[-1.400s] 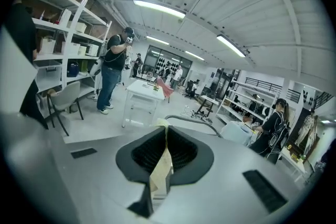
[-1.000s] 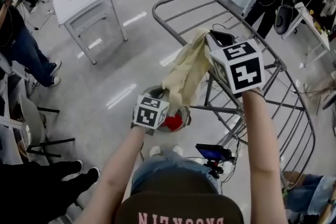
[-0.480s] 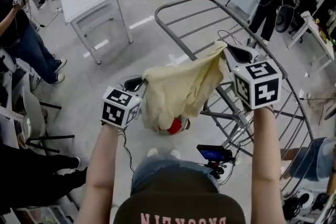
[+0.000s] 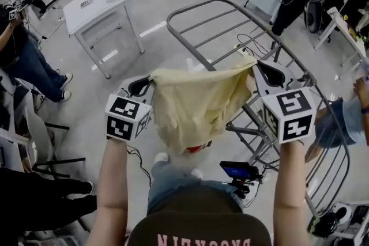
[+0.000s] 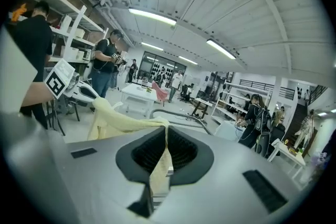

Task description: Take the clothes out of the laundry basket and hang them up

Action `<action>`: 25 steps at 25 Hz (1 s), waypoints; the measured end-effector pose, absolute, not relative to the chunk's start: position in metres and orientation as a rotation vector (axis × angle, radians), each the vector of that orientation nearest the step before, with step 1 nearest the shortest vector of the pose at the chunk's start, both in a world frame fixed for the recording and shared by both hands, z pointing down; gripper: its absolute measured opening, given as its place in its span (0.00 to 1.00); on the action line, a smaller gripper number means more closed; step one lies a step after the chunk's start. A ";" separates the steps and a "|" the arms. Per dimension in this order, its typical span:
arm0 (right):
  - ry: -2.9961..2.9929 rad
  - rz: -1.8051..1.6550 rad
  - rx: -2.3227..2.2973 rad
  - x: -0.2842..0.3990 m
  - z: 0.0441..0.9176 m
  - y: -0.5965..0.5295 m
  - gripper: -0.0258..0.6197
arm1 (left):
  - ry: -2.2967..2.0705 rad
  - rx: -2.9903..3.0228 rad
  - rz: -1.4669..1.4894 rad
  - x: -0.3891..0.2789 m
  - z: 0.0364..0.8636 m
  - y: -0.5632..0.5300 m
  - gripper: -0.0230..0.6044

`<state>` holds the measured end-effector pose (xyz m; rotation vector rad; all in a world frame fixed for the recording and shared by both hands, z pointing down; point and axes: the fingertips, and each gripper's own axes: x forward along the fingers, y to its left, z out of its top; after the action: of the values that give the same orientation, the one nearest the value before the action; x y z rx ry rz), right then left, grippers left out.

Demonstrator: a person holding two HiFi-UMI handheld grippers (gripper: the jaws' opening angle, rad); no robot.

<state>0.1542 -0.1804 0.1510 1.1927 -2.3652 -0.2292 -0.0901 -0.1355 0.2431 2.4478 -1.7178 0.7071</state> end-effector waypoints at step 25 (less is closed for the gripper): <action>-1.782 -0.301 2.005 0.139 0.143 -0.154 0.06 | -1.380 3.100 0.863 -0.104 0.184 -0.283 0.06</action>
<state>0.1393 -0.1541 0.1435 2.0055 -1.7818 -0.3015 -0.1037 -0.2825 0.1844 3.0999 -1.3797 0.8627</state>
